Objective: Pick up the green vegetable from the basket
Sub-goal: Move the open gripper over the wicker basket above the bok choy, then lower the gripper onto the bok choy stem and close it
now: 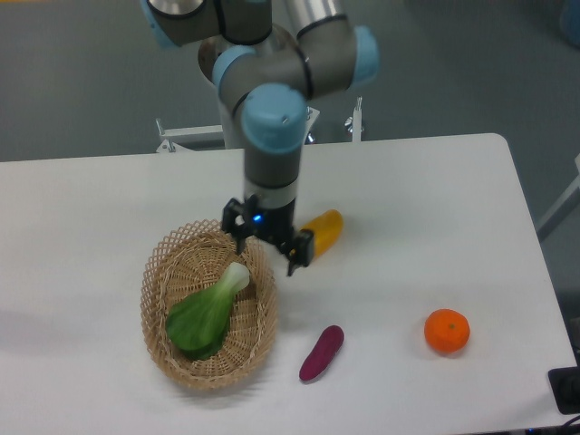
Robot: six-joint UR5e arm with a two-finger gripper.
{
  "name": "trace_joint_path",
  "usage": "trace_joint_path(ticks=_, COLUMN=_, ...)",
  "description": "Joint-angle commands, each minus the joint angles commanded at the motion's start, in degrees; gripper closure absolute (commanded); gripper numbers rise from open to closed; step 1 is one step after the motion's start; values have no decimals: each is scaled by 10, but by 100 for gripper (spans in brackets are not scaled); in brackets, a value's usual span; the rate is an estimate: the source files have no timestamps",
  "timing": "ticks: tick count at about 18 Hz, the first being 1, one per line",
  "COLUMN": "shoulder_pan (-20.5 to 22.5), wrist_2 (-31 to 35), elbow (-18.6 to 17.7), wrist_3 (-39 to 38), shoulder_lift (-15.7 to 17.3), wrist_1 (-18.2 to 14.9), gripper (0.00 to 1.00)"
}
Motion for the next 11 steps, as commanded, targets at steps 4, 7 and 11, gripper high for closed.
trace_joint_path(ticks=4, shoulder_pan=-18, wrist_2=3, elbow=0, wrist_3=9, shoulder_lift=-17, wrist_1=0, gripper=0)
trace_joint_path(ticks=7, shoulder_pan=-34, wrist_2=34, elbow=2, wrist_3=6, shoulder_lift=-36, wrist_1=7, gripper=0)
trace_joint_path(ticks=11, shoulder_pan=-41, wrist_2=54, elbow=0, wrist_3=7, shoulder_lift=-43, wrist_1=26, gripper=0)
